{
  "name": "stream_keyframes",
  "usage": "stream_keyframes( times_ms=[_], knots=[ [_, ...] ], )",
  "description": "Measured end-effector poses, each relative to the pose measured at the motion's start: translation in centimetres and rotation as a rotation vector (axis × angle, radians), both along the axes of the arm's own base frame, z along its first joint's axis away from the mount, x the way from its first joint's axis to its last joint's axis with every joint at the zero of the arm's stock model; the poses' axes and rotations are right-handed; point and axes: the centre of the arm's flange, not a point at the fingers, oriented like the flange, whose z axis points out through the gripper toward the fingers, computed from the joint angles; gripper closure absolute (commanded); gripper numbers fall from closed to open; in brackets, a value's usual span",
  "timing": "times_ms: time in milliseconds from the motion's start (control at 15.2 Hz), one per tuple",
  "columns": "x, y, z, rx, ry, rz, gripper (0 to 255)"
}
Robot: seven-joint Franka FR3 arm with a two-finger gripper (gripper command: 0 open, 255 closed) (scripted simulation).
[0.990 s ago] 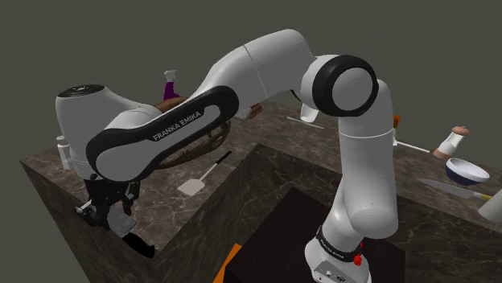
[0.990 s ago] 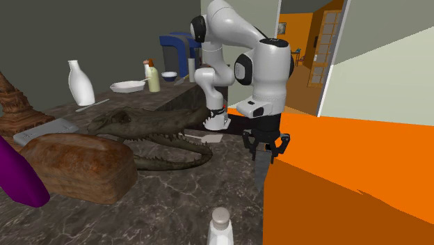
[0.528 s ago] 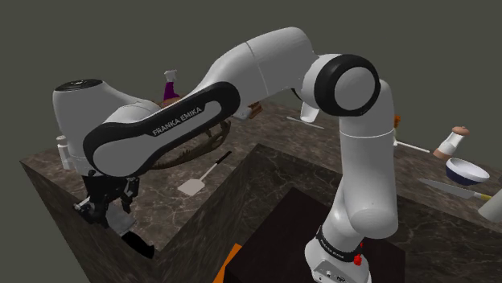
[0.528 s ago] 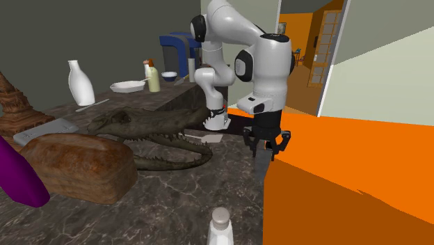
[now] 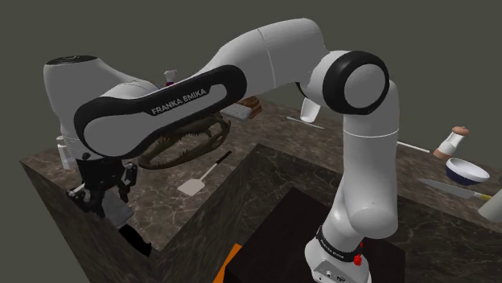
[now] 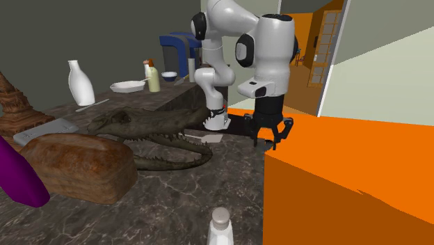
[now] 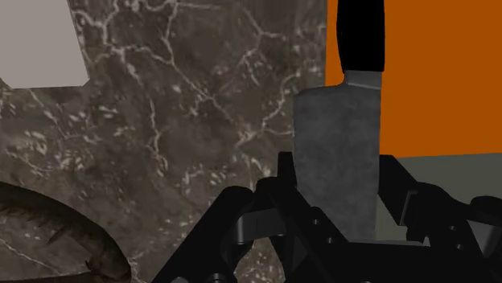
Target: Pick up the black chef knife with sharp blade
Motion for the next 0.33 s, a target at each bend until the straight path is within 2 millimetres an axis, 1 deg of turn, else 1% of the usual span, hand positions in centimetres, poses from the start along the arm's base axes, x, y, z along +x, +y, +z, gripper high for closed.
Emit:
stream_keyframes(
  times_ms=[264,330],
  knots=[
    [0.1,-0.1,2.3,0.000,0.000,0.000,255],
    [0.0,0.0,2.6,0.000,0.000,0.000,255]
  ],
)
